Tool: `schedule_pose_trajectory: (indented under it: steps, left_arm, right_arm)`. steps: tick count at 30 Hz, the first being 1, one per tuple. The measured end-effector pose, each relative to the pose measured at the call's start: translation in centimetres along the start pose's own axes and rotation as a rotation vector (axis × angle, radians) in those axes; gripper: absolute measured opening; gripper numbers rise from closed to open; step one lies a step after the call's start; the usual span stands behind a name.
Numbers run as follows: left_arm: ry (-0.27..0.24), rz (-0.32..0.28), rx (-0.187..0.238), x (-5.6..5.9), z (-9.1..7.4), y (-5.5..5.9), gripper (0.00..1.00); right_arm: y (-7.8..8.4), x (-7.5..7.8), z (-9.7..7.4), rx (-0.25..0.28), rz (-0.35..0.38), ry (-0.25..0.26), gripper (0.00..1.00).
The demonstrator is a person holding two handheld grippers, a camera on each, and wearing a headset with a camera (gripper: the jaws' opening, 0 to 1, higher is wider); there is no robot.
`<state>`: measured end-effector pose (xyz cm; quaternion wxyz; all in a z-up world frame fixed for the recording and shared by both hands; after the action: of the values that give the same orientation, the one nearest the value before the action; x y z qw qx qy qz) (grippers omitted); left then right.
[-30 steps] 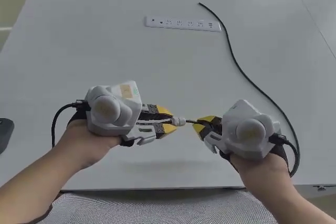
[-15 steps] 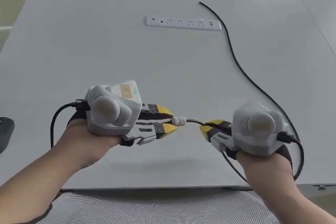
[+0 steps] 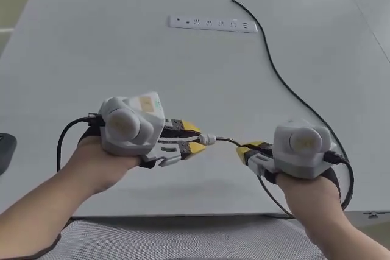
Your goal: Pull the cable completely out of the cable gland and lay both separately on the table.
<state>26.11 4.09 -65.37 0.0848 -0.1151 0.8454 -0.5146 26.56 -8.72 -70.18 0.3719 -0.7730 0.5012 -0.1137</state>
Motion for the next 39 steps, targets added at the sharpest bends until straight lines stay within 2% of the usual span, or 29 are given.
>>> schedule_pose_trajectory:
  steps: [4,6,7,8,10,12,16,18,20,24,26,39]
  left_arm:
    - [-0.007,-0.007,-0.009,-0.1,-0.1,0.1,0.16]
    - [-0.014,-0.015,-0.007,-0.3,-0.1,0.1,0.15]
    - [-0.013,-0.013,-0.008,-0.2,-0.1,0.1,0.15]
    - [-0.014,-0.012,-0.007,-0.2,-0.1,0.0,0.15]
    - [-0.013,-0.013,-0.008,-0.2,-0.1,0.0,0.15]
    - [-0.013,-0.01,-0.013,-0.1,-0.1,0.1,0.15]
    - [-0.011,-0.015,-0.013,0.0,-0.1,0.1,0.15]
    - [-0.01,-0.015,-0.01,0.0,-0.1,0.1,0.15]
    - [-0.007,-0.016,-0.006,0.1,-0.2,0.0,0.15]
    - [-0.003,-0.021,0.005,0.1,-0.2,-0.2,0.15]
    - [0.0,-0.021,0.011,0.1,-0.2,-0.2,0.15]
    - [0.012,-0.023,0.016,0.3,-0.4,-0.3,0.15]
  right_arm:
    - [0.0,-0.2,0.0,-0.002,-0.015,-0.016,0.03]
    - [0.2,-0.5,0.0,-0.017,-0.061,-0.028,0.03]
    - [0.2,-0.6,-0.1,-0.025,-0.069,-0.018,0.03]
    - [0.1,-0.7,-0.1,-0.02,-0.108,-0.012,0.03]
    - [0.2,-1.0,-0.1,-0.026,-0.125,-0.02,0.03]
    - [0.1,-1.3,-0.1,-0.019,-0.135,-0.032,0.08]
    - [-0.6,-2.2,-0.8,-0.023,-0.238,-0.018,0.17]
    - [-1.9,-3.3,-1.3,0.025,-0.325,-0.034,0.2]
    - [-2.5,-4.2,-1.7,0.029,-0.38,-0.047,0.18]
    - [-3.4,-5.6,-1.6,0.041,-0.416,-0.075,0.15]
    - [-3.4,-5.6,-1.3,0.018,-0.482,-0.064,0.13]
    - [-3.0,-6.0,-0.1,0.007,-0.547,-0.076,0.08]
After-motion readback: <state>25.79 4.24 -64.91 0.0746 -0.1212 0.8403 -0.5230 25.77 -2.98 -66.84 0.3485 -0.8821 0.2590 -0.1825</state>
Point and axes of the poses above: the centre of the closed fingertips' face, and the gripper's own axes: z roughly forward along the fingers, x roughly to its right, y roughly out of its underside, the point moved 4 cm from there along -z, roughly backward along the fingers, and after that the axes turned 6 degrees about z, right-handed, at the moved point
